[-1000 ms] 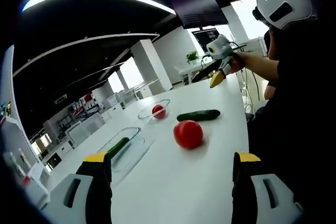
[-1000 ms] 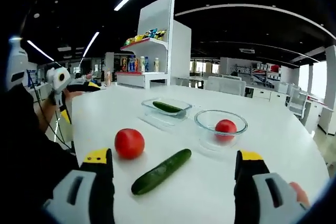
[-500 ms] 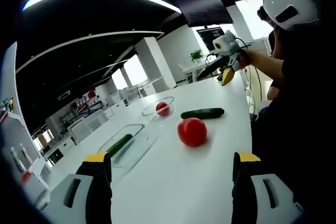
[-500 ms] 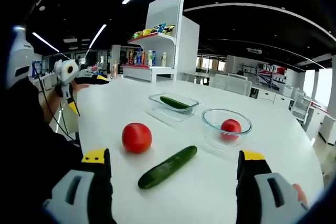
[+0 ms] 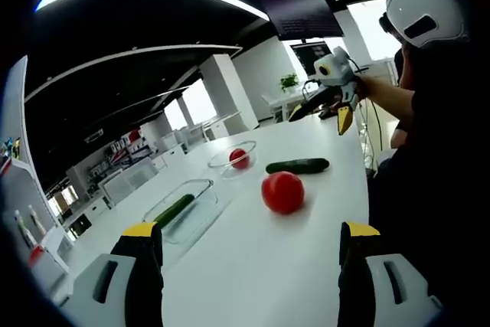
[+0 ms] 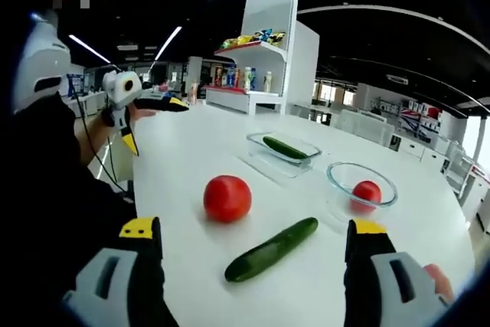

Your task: Sort the scattered tomatoes and cucumbers on the table and place them into their respective storage containers

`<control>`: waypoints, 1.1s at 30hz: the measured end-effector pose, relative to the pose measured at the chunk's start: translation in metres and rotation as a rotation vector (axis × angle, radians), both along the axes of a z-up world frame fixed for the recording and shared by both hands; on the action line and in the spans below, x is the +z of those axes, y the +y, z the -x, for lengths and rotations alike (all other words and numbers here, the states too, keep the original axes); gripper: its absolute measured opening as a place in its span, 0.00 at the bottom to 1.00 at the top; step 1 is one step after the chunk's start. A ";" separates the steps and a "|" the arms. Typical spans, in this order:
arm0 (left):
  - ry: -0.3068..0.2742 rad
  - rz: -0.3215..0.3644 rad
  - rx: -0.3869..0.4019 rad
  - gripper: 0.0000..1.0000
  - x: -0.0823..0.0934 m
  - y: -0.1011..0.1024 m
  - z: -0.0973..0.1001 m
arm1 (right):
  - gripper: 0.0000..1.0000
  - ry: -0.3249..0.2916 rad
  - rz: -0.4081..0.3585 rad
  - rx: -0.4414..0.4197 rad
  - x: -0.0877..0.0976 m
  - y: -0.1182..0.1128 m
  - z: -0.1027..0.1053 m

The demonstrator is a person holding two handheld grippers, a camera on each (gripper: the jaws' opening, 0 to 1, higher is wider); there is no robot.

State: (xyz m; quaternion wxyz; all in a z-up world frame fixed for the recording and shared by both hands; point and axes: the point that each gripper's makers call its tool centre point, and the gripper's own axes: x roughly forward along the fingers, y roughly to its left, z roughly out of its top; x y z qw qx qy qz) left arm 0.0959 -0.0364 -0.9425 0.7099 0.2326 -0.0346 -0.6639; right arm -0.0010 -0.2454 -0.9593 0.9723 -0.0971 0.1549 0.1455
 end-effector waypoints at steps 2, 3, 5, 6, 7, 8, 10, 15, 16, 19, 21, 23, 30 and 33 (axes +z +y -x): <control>0.001 -0.003 -0.003 0.95 0.000 -0.001 0.001 | 0.97 0.011 -0.003 0.011 -0.003 0.003 -0.002; 0.001 -0.006 -0.007 0.95 0.000 -0.002 0.002 | 0.97 0.015 -0.001 0.018 -0.005 0.006 -0.004; -0.001 -0.012 -0.012 0.95 0.001 -0.003 0.003 | 0.97 0.017 0.007 0.031 -0.007 0.010 -0.009; -0.002 -0.016 -0.015 0.95 0.001 -0.003 0.003 | 0.97 0.020 0.010 0.042 -0.007 0.012 -0.012; -0.002 -0.019 -0.018 0.95 0.002 -0.003 0.004 | 0.97 0.020 0.011 0.052 -0.007 0.015 -0.015; -0.004 -0.020 -0.019 0.95 0.003 -0.003 0.004 | 0.96 0.020 0.010 0.058 -0.007 0.017 -0.019; -0.007 -0.014 -0.022 0.95 0.005 -0.003 0.004 | 0.94 0.026 0.017 0.077 -0.009 0.023 -0.026; 0.003 0.010 -0.030 0.95 0.008 -0.005 0.007 | 0.92 0.042 0.049 0.117 -0.020 0.037 -0.042; 0.009 0.008 -0.037 0.95 0.006 -0.006 0.009 | 0.92 0.048 0.047 0.121 -0.023 0.038 -0.045; 0.010 -0.007 -0.047 0.95 0.000 -0.007 0.013 | 0.91 0.075 0.045 0.133 -0.033 0.044 -0.052; 0.012 -0.014 -0.050 0.95 -0.001 -0.006 0.013 | 0.91 0.082 0.047 0.142 -0.038 0.047 -0.055; 0.018 -0.015 -0.049 0.95 -0.002 -0.005 0.012 | 0.89 0.082 0.026 0.150 -0.041 0.053 -0.059; 0.013 -0.005 -0.045 0.95 0.002 -0.005 0.009 | 0.84 0.062 -0.001 0.126 -0.050 0.062 -0.077; 0.003 -0.010 -0.045 0.95 0.001 -0.006 0.010 | 0.80 0.049 0.006 0.120 -0.052 0.067 -0.086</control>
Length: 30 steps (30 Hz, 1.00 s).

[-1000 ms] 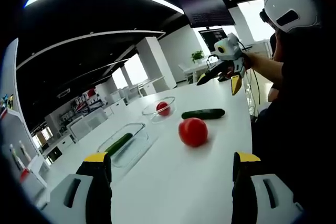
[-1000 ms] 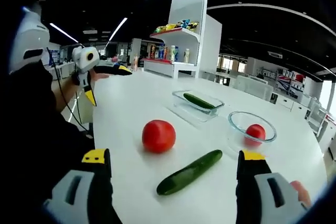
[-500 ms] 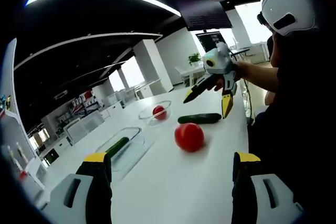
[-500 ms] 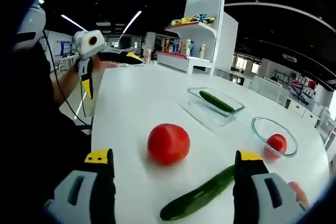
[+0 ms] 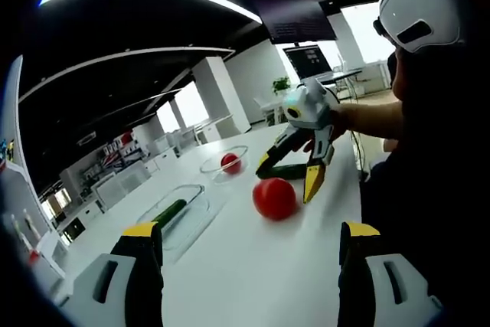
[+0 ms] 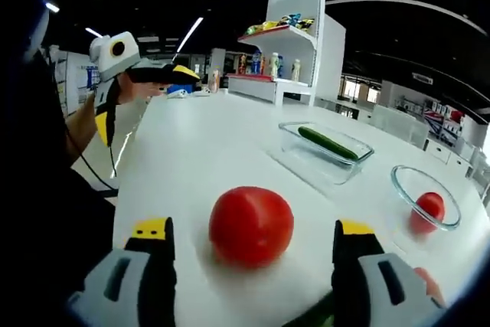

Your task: Sort the scattered tomatoes and cucumbers on the table and place them into their respective storage containers

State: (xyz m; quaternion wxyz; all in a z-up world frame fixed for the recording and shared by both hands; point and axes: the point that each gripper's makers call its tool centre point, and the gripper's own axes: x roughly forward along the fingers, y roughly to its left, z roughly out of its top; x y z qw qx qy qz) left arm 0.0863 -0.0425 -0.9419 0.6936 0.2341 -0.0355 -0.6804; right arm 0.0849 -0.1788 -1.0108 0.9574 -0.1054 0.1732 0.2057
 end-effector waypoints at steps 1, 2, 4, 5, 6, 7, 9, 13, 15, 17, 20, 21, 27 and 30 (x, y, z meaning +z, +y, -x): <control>-0.003 -0.001 0.000 0.95 0.000 0.000 0.000 | 0.78 -0.004 0.002 -0.002 -0.001 0.001 -0.003; -0.008 -0.007 0.004 0.95 -0.002 0.000 -0.001 | 0.78 -0.010 0.001 0.006 -0.002 0.006 -0.006; -0.005 -0.007 0.007 0.95 -0.002 0.001 -0.001 | 0.77 -0.004 0.005 0.016 -0.005 0.012 -0.008; -0.003 -0.007 0.006 0.95 -0.002 0.001 0.000 | 0.76 0.005 0.026 0.020 -0.009 0.013 -0.009; -0.002 -0.006 0.005 0.95 -0.002 0.002 0.000 | 0.74 0.011 0.038 0.016 -0.011 0.013 -0.010; -0.005 -0.006 0.004 0.95 -0.002 0.002 0.000 | 0.74 0.013 0.050 0.014 -0.013 0.013 -0.010; -0.009 -0.002 0.006 0.95 -0.001 0.003 -0.001 | 0.73 0.014 0.052 0.008 -0.013 0.012 -0.011; -0.003 0.001 0.007 0.95 -0.001 0.003 -0.002 | 0.58 0.001 0.033 -0.016 -0.011 0.008 -0.014; -0.010 -0.005 0.003 0.95 -0.002 0.002 -0.002 | 0.55 0.013 0.018 -0.017 -0.014 0.008 -0.014; -0.020 -0.001 0.003 0.95 -0.001 0.001 -0.004 | 0.54 0.024 0.008 -0.021 -0.017 0.007 -0.016; -0.017 0.007 0.002 0.95 0.002 0.001 -0.004 | 0.52 0.030 0.013 -0.030 -0.020 0.011 -0.017; -0.016 0.012 -0.001 0.95 0.003 0.001 -0.004 | 0.52 0.033 0.013 -0.034 -0.020 0.011 -0.017; -0.026 0.005 -0.007 0.95 -0.003 0.000 -0.002 | 0.52 0.033 0.016 -0.056 -0.021 0.010 -0.016; -0.020 -0.004 -0.012 0.95 -0.006 0.000 0.000 | 0.51 0.038 0.015 -0.081 -0.021 0.011 -0.016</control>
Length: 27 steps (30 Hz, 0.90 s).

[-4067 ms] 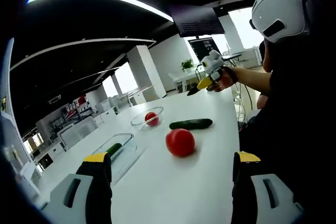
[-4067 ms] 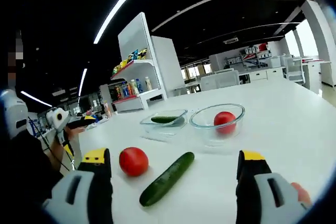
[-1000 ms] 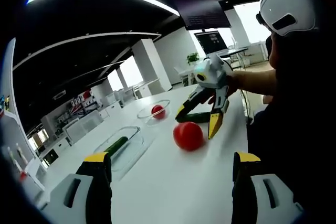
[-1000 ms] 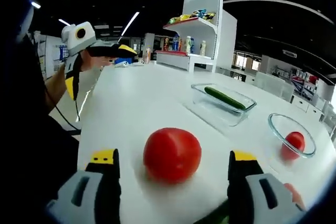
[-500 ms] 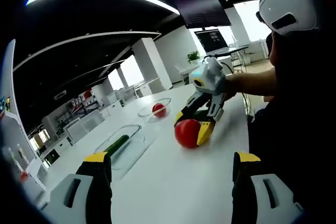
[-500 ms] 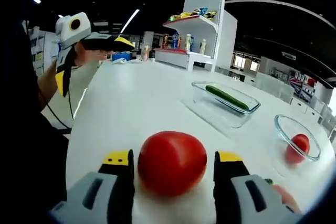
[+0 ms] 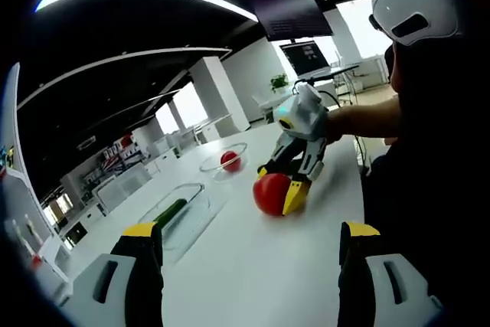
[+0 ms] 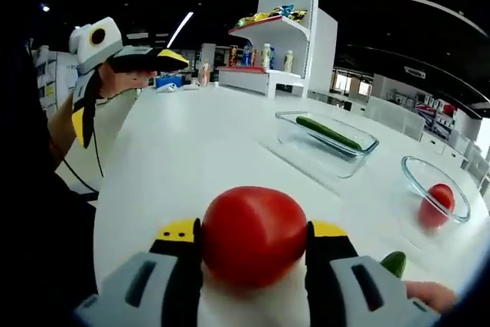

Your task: Sort the scattered tomatoes and cucumbers on the table and place them into their respective storage containers

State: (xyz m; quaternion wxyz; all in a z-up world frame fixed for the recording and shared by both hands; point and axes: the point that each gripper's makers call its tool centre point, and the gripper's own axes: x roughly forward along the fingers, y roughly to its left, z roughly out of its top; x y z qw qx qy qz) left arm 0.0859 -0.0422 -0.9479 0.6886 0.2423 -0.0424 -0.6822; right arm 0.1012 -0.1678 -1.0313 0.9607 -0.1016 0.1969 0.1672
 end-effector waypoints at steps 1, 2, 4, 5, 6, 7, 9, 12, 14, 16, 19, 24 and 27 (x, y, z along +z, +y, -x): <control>0.000 -0.002 -0.002 0.95 0.000 0.000 0.001 | 0.51 0.001 0.006 -0.003 0.000 0.001 0.000; -0.005 -0.004 -0.001 0.95 -0.001 0.000 0.001 | 0.50 0.012 0.007 -0.012 0.000 0.000 0.000; -0.008 0.001 -0.001 0.95 0.001 0.001 0.000 | 0.50 0.021 -0.028 -0.033 0.001 -0.002 0.000; -0.007 0.004 -0.002 0.95 0.002 0.001 0.000 | 0.49 0.024 -0.034 -0.038 0.001 -0.003 -0.001; -0.006 0.006 -0.003 0.95 0.003 0.001 0.000 | 0.49 0.024 -0.037 -0.040 0.001 -0.003 -0.001; -0.006 0.007 -0.002 0.95 0.003 0.001 0.000 | 0.49 0.024 -0.038 -0.043 0.001 -0.002 0.000; -0.011 0.004 0.003 0.95 0.003 0.002 -0.002 | 0.49 0.023 -0.019 -0.042 0.001 -0.001 0.000; -0.011 0.006 0.003 0.95 0.004 0.001 -0.003 | 0.50 -0.003 0.033 -0.010 0.001 0.000 0.000; -0.009 0.002 0.001 0.95 0.002 0.000 -0.003 | 0.51 0.016 0.003 -0.017 0.000 -0.005 -0.004; -0.009 -0.002 -0.002 0.95 0.000 -0.001 -0.002 | 0.51 0.010 0.007 0.005 0.000 -0.004 -0.004; -0.004 0.005 -0.009 0.95 -0.001 -0.002 0.000 | 0.51 -0.025 0.006 0.021 0.001 -0.002 -0.004; 0.000 0.002 -0.002 0.95 -0.003 -0.002 -0.001 | 0.51 -0.045 0.006 0.035 0.001 0.000 -0.005; -0.002 0.003 -0.003 0.95 -0.002 -0.002 0.000 | 0.51 -0.052 0.021 0.047 0.001 0.002 -0.006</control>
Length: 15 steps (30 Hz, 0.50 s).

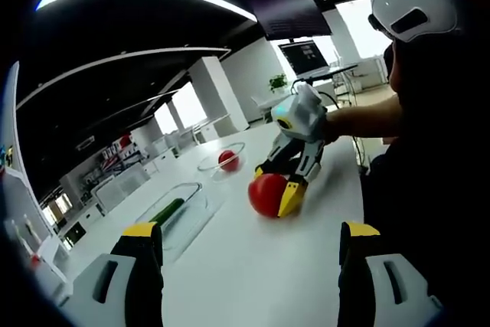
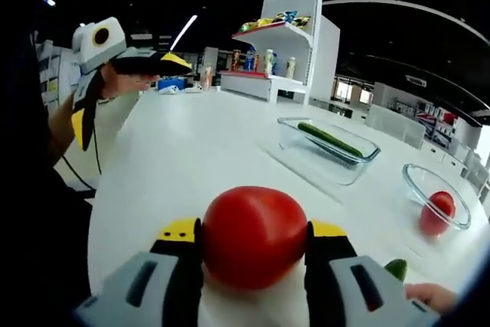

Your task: Sort the scattered tomatoes and cucumbers on the table and place them into their respective storage containers

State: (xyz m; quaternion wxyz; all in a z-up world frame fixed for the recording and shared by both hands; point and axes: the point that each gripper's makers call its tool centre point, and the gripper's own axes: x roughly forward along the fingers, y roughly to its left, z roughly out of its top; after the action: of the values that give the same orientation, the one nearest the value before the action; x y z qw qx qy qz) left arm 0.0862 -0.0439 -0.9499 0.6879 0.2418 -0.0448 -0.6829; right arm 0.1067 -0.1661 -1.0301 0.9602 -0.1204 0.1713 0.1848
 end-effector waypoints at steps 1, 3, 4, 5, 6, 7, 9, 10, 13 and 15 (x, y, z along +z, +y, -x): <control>0.000 0.002 -0.001 0.95 0.001 0.000 0.001 | 0.51 -0.003 0.005 0.006 0.000 0.001 0.000; -0.001 0.006 -0.002 0.95 0.002 0.001 0.001 | 0.51 -0.017 0.027 0.028 0.000 0.002 0.000; -0.003 0.007 -0.001 0.95 0.002 0.001 0.000 | 0.51 -0.016 0.031 0.030 0.000 0.003 0.000; -0.012 0.011 0.007 0.95 0.004 0.001 -0.002 | 0.52 -0.013 0.042 0.036 -0.001 0.003 -0.001; -0.014 0.013 0.013 0.95 0.004 0.002 -0.003 | 0.52 -0.010 0.053 0.039 -0.002 0.003 -0.001; -0.014 0.015 0.015 0.95 0.005 0.002 -0.004 | 0.52 -0.007 0.059 0.040 -0.003 0.003 -0.002; -0.009 0.022 0.017 0.95 0.006 0.002 -0.004 | 0.52 -0.003 0.059 0.033 -0.003 0.003 -0.004; -0.009 0.023 0.016 0.95 0.007 0.002 -0.004 | 0.52 -0.004 0.055 0.027 -0.004 0.003 -0.004; -0.013 0.024 0.014 0.95 0.006 0.003 -0.004 | 0.52 -0.013 0.076 0.024 -0.003 0.004 -0.004; -0.010 0.024 0.016 0.95 0.005 0.003 -0.005 | 0.51 -0.004 0.067 0.000 -0.003 0.003 -0.004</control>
State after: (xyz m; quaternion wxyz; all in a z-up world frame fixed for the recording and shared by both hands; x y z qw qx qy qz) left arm 0.0907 -0.0411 -0.9445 0.6960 0.2375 -0.0543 -0.6754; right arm 0.1110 -0.1634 -1.0333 0.9560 -0.1530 0.1755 0.1787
